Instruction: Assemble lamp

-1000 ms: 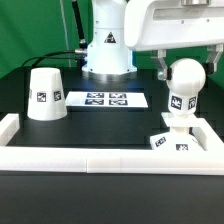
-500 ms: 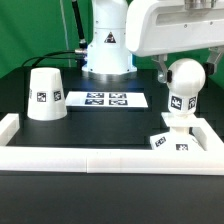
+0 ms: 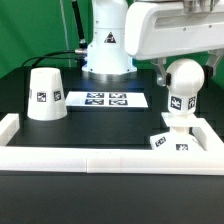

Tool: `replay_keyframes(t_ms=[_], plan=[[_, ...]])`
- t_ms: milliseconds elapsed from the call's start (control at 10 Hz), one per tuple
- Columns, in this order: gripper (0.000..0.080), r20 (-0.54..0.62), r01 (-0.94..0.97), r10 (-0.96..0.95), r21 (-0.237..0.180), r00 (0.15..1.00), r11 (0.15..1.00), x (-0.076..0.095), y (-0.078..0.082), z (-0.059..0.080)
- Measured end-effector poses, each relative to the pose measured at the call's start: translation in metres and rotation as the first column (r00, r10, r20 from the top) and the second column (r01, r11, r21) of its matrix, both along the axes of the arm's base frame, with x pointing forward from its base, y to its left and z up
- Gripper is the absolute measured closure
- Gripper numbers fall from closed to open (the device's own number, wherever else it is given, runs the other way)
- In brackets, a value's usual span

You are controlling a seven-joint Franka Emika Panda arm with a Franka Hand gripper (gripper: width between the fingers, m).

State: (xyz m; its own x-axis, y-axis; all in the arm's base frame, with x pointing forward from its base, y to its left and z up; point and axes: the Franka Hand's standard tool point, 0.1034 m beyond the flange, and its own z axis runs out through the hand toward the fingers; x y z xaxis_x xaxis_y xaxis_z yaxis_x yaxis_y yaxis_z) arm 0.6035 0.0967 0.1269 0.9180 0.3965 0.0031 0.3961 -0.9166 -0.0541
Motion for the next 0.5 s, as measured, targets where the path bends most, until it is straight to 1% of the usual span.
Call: replay_keyframes(t_ms=[100, 500], plan=[[0.0228, 0.002, 0.001, -0.001, 0.0, 1.0, 1.0, 0.0002, -0.001, -0.0004], [0.0223, 0.002, 0.001, -0.001, 0.0, 1.0, 1.0, 0.0003, -0.001, -0.0003]])
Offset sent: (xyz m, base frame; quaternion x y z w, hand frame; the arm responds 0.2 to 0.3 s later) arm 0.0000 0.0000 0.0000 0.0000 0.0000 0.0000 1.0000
